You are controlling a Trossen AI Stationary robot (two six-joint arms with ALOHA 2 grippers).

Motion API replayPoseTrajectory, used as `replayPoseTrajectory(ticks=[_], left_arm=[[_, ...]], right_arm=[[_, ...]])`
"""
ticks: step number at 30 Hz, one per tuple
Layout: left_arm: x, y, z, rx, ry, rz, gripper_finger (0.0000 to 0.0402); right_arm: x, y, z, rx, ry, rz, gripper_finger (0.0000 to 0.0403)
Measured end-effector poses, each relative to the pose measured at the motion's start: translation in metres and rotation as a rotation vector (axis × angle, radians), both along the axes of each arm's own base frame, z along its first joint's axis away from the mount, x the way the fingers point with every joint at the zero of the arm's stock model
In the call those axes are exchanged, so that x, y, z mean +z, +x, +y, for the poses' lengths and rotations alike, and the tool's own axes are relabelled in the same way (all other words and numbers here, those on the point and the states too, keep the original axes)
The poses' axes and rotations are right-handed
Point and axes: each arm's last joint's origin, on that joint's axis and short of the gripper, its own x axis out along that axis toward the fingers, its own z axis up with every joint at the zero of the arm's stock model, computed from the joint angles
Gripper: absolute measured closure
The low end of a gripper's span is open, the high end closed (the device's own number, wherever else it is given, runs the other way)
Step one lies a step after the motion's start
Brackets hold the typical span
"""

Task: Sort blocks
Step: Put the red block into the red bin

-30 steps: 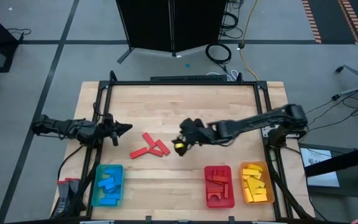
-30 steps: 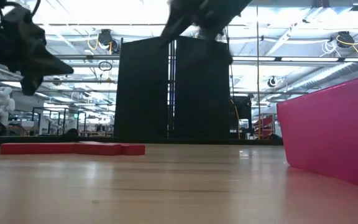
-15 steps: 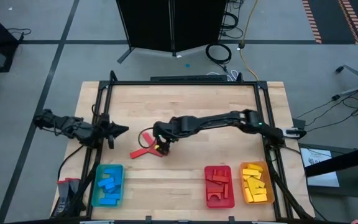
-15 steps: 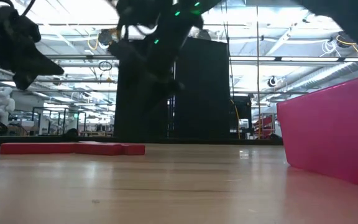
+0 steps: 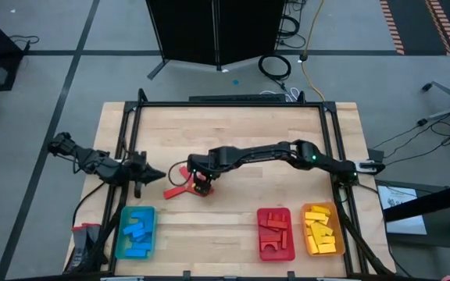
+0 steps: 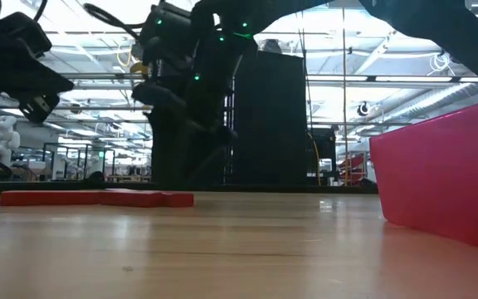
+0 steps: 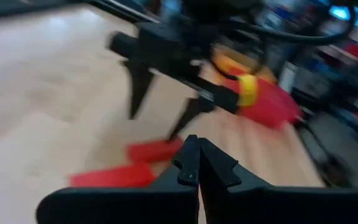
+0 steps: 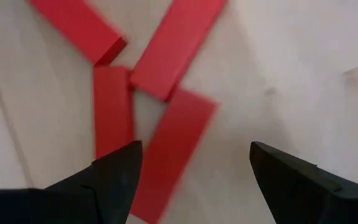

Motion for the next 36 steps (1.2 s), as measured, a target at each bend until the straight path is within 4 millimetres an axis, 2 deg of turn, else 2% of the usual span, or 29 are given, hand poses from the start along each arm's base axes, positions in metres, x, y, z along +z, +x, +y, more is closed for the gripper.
replayPoseTrajectory(ticks=[4, 7, 12, 17, 20, 23, 24, 25, 29, 33, 36], left_arm=[[-0.001, -0.001, -0.004, -0.112, -0.021, 0.012, 0.0402], [-0.001, -0.001, -0.006, -0.162, -0.031, 0.021, 0.0402], [-0.001, -0.001, -0.006, -0.179, -0.034, 0.024, 0.0402], [-0.002, -0.001, -0.007, -0.196, -0.027, 0.034, 0.0394], [-0.002, -0.001, -0.006, -0.17, -0.051, 0.032, 0.0388], [-0.001, -0.001, -0.006, -0.137, -0.159, 0.039, 0.0387], [-0.001, -0.001, -0.006, -0.129, -0.187, 0.041, 0.0387], [-0.001, -0.001, -0.006, -0.124, -0.206, 0.043, 0.0386], [-0.001, -0.001, -0.006, -0.116, -0.232, 0.044, 0.0386], [-0.001, -0.001, -0.006, -0.117, -0.233, 0.044, 0.0385], [-0.001, -0.001, -0.006, -0.118, -0.225, 0.043, 0.0385]], right_arm=[[-0.01, 0.003, 0.007, 0.014, 0.009, 0.003, 0.0111], [-0.016, 0.004, 0.004, -0.025, 0.01, 0.004, 0.011], [-0.034, 0.006, -0.004, -0.117, 0.037, 0.033, 0.011], [-0.052, 0.008, -0.005, -0.122, 0.061, 0.067, 0.0123], [-0.058, 0.006, 0.0, -0.118, 0.039, 0.1, 0.0163], [-0.06, 0.004, 0.004, -0.126, -0.015, 0.126, 0.0253], [-0.06, 0.003, 0.004, -0.127, -0.016, 0.132, 0.0288], [-0.061, 0.003, 0.004, -0.128, -0.016, 0.136, 0.0301], [-0.057, 0.002, 0.002, -0.112, -0.019, 0.137, 0.0299], [-0.031, -0.003, 0.002, -0.11, -0.011, 0.102, 0.0299], [-0.002, -0.013, 0.007, -0.102, -0.008, 0.108, 0.0299]])
